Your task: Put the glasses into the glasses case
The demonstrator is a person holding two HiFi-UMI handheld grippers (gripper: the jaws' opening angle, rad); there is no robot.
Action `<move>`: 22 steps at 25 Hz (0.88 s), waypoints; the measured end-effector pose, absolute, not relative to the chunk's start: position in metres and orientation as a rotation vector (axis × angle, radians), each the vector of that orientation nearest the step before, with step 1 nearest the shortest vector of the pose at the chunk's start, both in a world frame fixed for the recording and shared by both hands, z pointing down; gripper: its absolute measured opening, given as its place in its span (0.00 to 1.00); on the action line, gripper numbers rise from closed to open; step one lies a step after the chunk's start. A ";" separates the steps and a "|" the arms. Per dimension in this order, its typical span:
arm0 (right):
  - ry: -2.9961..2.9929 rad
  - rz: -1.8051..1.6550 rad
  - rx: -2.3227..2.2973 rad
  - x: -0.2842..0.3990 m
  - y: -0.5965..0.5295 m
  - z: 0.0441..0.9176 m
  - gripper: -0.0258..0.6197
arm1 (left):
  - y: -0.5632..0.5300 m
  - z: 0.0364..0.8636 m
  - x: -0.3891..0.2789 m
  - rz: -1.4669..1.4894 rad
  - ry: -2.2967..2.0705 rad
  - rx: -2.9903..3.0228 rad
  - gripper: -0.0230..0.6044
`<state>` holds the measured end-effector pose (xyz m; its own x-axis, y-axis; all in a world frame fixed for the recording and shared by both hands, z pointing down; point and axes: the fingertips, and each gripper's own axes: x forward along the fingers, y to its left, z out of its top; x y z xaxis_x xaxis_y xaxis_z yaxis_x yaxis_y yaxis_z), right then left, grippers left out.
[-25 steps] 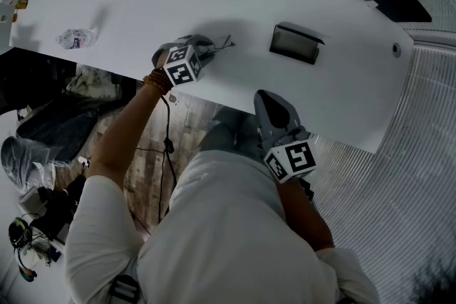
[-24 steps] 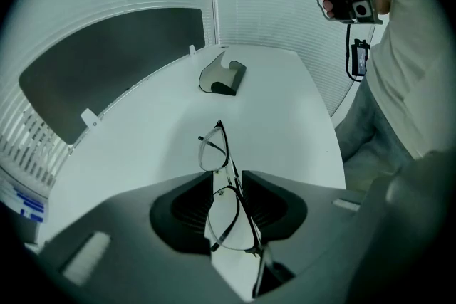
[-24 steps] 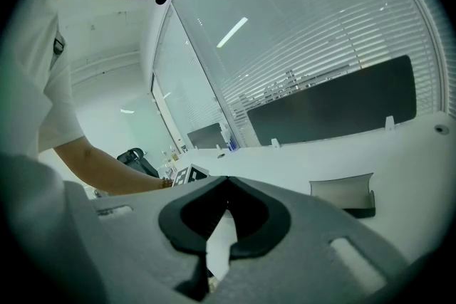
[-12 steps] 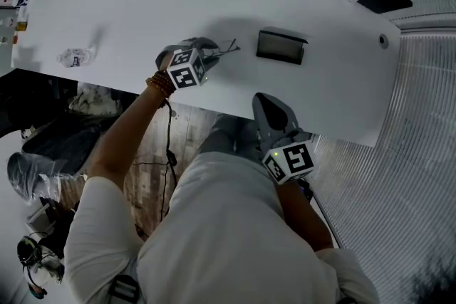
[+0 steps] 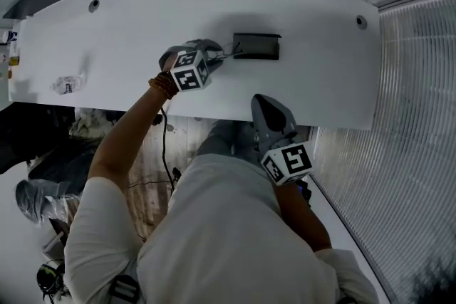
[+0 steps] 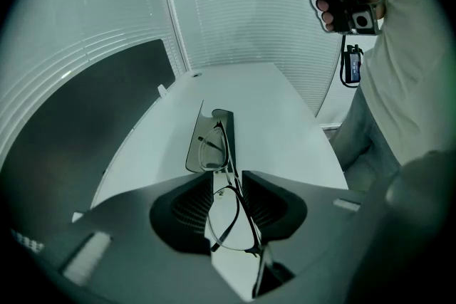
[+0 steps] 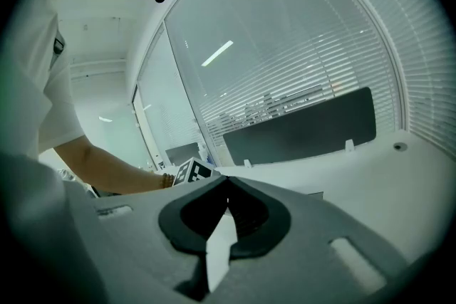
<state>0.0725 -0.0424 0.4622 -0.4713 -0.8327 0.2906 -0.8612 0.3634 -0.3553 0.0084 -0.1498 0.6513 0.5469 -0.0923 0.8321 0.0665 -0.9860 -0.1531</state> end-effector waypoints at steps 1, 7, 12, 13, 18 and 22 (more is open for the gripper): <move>-2.539 0.719 1.595 0.076 -0.041 0.461 0.04 | -0.148 0.649 0.016 -1.413 0.004 -2.609 0.25; -2.519 0.696 1.661 0.096 -0.038 0.450 0.04 | -0.143 0.644 0.055 -1.376 -0.063 -2.577 0.25; -2.515 0.699 1.678 0.102 -0.035 0.452 0.04 | -0.134 0.641 0.071 -1.366 -0.110 -2.576 0.25; -2.514 0.705 1.677 0.103 -0.033 0.455 0.04 | -0.133 0.642 0.073 -1.367 -0.114 -2.572 0.25; -2.515 0.715 1.670 0.102 -0.032 0.457 0.04 | -0.132 0.648 0.076 -1.388 -0.143 -2.556 0.25; -2.511 0.739 1.673 0.103 -0.033 0.461 0.04 | -0.142 0.656 0.083 -1.400 -0.155 -2.532 0.25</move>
